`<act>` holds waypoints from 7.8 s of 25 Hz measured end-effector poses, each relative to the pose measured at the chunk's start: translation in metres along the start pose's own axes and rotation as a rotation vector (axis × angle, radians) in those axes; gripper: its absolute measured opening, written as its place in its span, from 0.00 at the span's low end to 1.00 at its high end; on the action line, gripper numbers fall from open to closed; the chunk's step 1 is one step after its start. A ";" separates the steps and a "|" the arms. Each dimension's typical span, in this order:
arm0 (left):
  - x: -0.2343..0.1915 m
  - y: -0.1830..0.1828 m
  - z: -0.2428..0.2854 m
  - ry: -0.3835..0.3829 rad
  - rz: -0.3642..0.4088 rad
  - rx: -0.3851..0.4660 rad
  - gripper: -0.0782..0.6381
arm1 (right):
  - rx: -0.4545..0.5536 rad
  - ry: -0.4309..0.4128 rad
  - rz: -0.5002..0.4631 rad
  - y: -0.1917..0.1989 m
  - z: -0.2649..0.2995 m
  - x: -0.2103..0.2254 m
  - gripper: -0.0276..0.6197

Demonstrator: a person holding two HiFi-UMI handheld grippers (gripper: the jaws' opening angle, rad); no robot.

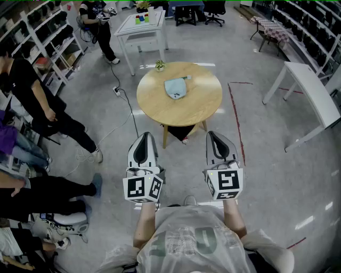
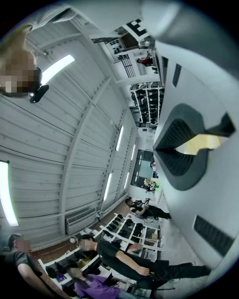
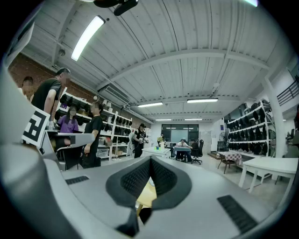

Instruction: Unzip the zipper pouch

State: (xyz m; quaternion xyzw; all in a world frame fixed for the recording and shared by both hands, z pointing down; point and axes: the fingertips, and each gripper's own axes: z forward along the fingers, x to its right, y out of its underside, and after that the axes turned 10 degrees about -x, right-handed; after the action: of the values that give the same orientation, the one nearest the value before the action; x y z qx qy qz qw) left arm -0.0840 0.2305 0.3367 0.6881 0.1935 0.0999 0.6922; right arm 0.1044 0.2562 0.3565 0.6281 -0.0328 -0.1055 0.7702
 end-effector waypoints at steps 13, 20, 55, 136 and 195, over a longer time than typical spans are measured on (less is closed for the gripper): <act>0.009 0.002 0.006 0.005 -0.004 -0.019 0.15 | 0.026 -0.025 0.068 -0.001 -0.004 0.010 0.09; 0.007 0.015 0.005 0.001 -0.017 -0.042 0.15 | -0.022 -0.038 0.073 0.020 0.001 0.004 0.09; -0.126 -0.026 0.333 0.142 -0.014 0.010 0.15 | -0.064 0.025 0.017 -0.071 0.337 0.061 0.09; -0.294 0.048 0.332 -0.347 -0.162 -0.150 0.15 | -1.063 -0.009 -0.137 0.192 0.618 -0.014 0.13; -0.122 -0.080 0.384 0.558 -0.405 -0.015 0.32 | 0.152 -0.748 -0.309 -0.151 0.387 -0.018 0.09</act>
State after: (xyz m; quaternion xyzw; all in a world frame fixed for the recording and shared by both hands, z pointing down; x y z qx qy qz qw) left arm -0.0492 -0.1726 0.2648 0.5766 0.5075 0.1462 0.6234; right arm -0.0022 -0.1406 0.2912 0.5992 -0.2234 -0.4381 0.6317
